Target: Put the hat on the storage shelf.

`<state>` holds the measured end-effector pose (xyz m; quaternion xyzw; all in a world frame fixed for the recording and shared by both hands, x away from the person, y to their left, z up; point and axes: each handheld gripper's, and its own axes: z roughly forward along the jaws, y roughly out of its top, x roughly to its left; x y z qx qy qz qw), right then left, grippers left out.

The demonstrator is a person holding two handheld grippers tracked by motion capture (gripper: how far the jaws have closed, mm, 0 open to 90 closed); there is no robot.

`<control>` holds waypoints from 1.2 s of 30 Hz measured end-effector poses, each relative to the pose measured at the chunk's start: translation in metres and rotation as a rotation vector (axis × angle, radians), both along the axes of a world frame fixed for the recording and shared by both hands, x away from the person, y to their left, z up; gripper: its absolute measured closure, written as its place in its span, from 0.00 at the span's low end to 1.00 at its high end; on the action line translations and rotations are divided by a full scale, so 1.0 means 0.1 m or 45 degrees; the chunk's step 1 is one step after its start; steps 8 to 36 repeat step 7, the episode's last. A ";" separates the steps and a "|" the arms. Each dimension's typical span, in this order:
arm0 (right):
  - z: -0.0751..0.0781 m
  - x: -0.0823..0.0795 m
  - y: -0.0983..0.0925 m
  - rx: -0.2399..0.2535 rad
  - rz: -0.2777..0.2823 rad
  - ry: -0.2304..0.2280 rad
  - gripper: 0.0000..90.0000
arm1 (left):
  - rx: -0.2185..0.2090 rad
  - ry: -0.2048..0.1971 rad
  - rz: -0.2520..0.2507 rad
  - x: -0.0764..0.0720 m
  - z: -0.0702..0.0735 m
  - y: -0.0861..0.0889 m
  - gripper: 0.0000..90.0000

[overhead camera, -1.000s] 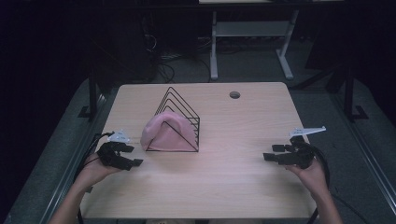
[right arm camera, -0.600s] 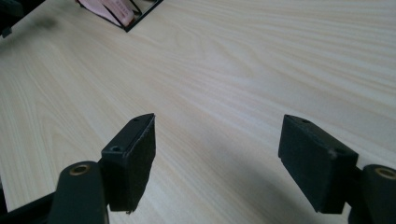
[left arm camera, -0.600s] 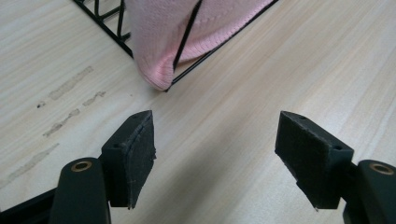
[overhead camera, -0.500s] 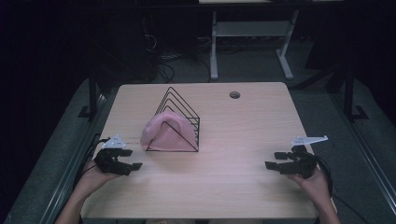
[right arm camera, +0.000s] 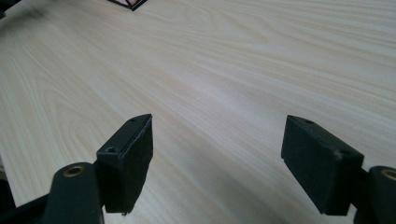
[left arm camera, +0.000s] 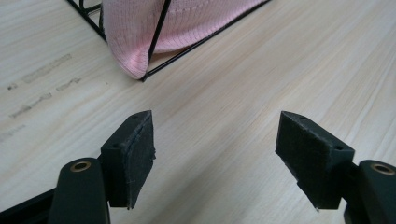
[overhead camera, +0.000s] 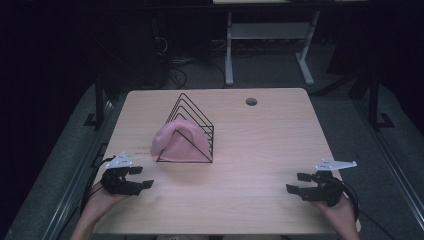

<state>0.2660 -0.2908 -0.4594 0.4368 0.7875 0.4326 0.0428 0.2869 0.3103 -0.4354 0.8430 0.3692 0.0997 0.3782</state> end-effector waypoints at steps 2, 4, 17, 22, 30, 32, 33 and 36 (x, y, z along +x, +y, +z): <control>0.00 -0.06 0.01 -0.004 -0.003 -0.018 0.27 | -0.025 -0.007 0.024 -0.04 -0.03 0.00 0.31; -0.01 -0.11 0.02 -0.001 -0.008 -0.026 0.27 | -0.025 -0.018 0.032 -0.08 -0.04 -0.01 0.31; 0.00 -0.13 0.03 0.017 -0.003 -0.041 0.26 | 0.003 -0.043 0.046 -0.12 -0.06 -0.04 0.31; 0.00 -0.13 0.03 0.017 -0.003 -0.041 0.26 | 0.003 -0.043 0.046 -0.12 -0.06 -0.04 0.31; 0.00 -0.13 0.03 0.017 -0.003 -0.041 0.26 | 0.003 -0.043 0.046 -0.12 -0.06 -0.04 0.31; 0.00 -0.13 0.03 0.017 -0.003 -0.041 0.26 | 0.003 -0.043 0.046 -0.12 -0.06 -0.04 0.31; 0.00 -0.13 0.03 0.017 -0.003 -0.041 0.26 | 0.003 -0.043 0.046 -0.12 -0.06 -0.04 0.31; 0.00 -0.13 0.03 0.017 -0.003 -0.041 0.26 | 0.003 -0.043 0.046 -0.12 -0.06 -0.04 0.31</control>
